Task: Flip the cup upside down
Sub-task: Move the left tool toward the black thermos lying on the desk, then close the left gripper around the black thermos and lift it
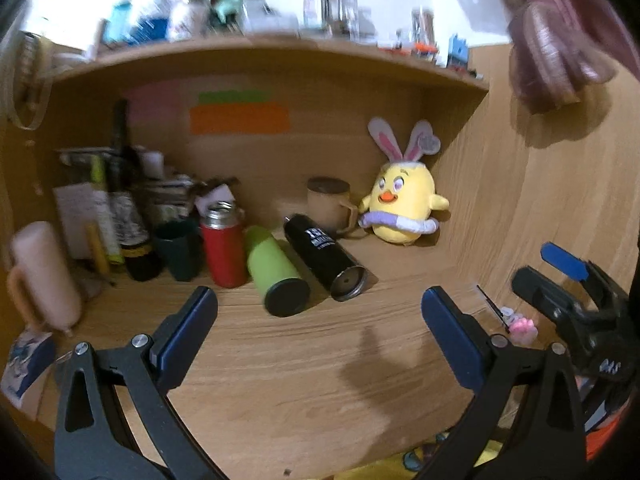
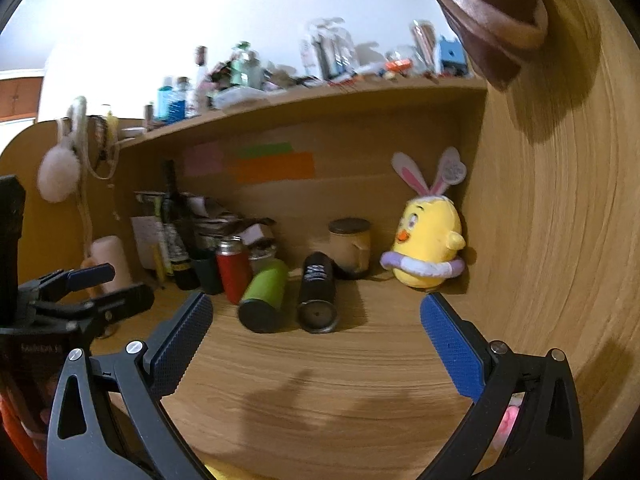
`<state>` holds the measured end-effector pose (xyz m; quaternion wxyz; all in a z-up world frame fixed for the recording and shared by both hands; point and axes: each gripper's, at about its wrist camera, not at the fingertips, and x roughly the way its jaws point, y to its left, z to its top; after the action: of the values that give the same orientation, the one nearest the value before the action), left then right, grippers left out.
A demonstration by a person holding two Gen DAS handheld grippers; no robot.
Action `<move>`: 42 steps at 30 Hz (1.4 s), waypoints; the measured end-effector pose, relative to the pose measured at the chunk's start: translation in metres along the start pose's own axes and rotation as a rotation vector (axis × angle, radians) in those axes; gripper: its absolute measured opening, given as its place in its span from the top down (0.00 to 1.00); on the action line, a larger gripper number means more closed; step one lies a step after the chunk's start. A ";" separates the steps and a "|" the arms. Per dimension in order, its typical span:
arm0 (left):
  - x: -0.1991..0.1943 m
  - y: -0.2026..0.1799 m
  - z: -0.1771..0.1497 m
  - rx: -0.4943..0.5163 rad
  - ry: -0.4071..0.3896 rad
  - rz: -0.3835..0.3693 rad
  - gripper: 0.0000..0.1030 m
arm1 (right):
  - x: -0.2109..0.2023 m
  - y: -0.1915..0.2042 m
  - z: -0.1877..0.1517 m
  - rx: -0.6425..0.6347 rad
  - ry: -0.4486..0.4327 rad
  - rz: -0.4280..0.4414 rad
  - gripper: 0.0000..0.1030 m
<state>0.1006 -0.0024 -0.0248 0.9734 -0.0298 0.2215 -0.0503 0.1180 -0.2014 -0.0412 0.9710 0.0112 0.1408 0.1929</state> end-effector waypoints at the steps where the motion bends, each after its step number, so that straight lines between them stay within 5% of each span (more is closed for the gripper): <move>1: 0.017 0.001 0.008 -0.005 0.036 -0.021 0.00 | 0.005 -0.007 0.000 0.010 0.007 -0.014 0.00; 8: 0.146 0.012 0.048 -0.119 0.322 -0.159 0.00 | 0.036 -0.052 -0.007 0.101 0.056 -0.054 0.00; 11: 0.190 0.009 0.057 -0.112 0.375 -0.118 0.00 | 0.048 -0.066 -0.011 0.134 0.087 -0.061 0.00; 15: 0.244 0.006 0.057 -0.110 0.473 -0.059 0.18 | 0.061 -0.080 -0.016 0.164 0.120 -0.060 0.00; 20: 0.294 0.005 0.043 -0.077 0.554 0.078 0.18 | 0.071 -0.091 -0.022 0.190 0.141 -0.052 0.00; 25: 0.315 -0.001 0.030 -0.053 0.612 0.103 0.22 | 0.078 -0.100 -0.025 0.216 0.156 -0.047 0.00; 33: 0.301 -0.014 0.018 -0.031 0.586 0.158 0.28 | 0.075 -0.103 -0.026 0.232 0.155 -0.041 0.00; 42: 0.268 -0.028 -0.006 -0.027 0.612 0.083 0.36 | 0.050 -0.091 -0.022 0.208 0.123 -0.034 0.00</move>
<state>0.3356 -0.0603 -0.1425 0.8622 -0.0173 0.5060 -0.0143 0.1901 -0.2678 -0.0831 0.9573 0.0978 0.2194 0.1612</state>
